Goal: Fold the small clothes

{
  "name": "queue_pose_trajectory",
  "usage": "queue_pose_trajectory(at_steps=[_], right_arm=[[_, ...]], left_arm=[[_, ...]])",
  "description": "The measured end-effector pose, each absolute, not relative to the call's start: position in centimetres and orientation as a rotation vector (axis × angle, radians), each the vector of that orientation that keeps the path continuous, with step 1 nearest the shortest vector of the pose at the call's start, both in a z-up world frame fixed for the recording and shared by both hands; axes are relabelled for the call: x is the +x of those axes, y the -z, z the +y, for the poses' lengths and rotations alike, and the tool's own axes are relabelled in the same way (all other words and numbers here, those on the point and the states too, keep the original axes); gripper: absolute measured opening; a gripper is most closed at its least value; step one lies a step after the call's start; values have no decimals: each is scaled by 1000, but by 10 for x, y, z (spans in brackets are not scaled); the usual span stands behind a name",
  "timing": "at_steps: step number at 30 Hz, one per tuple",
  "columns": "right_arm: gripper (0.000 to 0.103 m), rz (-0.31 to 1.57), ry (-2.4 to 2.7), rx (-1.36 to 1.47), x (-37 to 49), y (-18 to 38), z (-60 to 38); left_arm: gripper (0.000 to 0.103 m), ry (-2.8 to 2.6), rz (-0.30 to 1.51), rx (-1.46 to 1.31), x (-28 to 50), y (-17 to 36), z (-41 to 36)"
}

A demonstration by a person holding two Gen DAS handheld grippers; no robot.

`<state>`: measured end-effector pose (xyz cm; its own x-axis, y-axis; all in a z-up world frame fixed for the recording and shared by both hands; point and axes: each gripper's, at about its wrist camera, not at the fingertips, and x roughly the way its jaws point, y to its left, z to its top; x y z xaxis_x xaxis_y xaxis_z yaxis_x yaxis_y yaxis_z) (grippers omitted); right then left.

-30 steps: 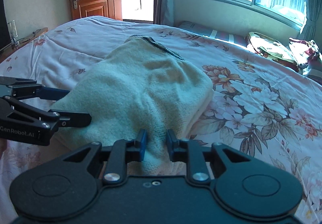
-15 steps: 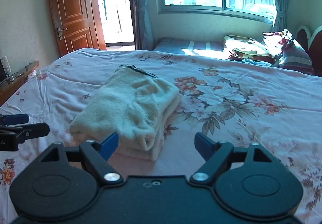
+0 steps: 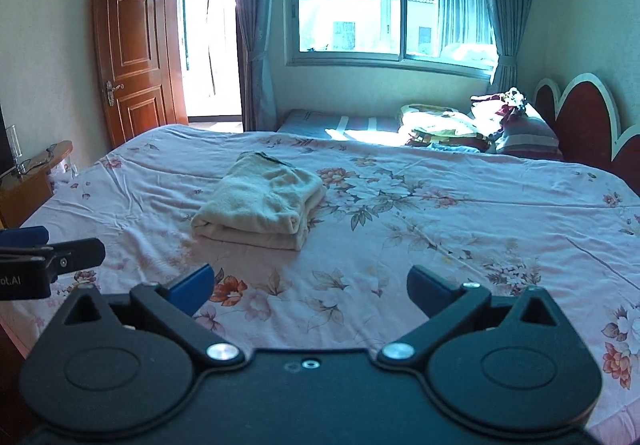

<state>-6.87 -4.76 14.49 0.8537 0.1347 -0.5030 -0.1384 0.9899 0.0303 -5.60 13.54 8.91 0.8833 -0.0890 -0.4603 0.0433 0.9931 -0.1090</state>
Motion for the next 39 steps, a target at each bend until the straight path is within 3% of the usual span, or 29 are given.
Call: queue_pose_trajectory(at_steps=[10, 39], right_arm=[[102, 475, -145, 10, -77, -165, -41], [102, 457, -122, 15, -72, -167, -49]], left_arm=[[103, 65, 421, -64, -78, -118, 133], [103, 73, 399, -27, -60, -127, 116]])
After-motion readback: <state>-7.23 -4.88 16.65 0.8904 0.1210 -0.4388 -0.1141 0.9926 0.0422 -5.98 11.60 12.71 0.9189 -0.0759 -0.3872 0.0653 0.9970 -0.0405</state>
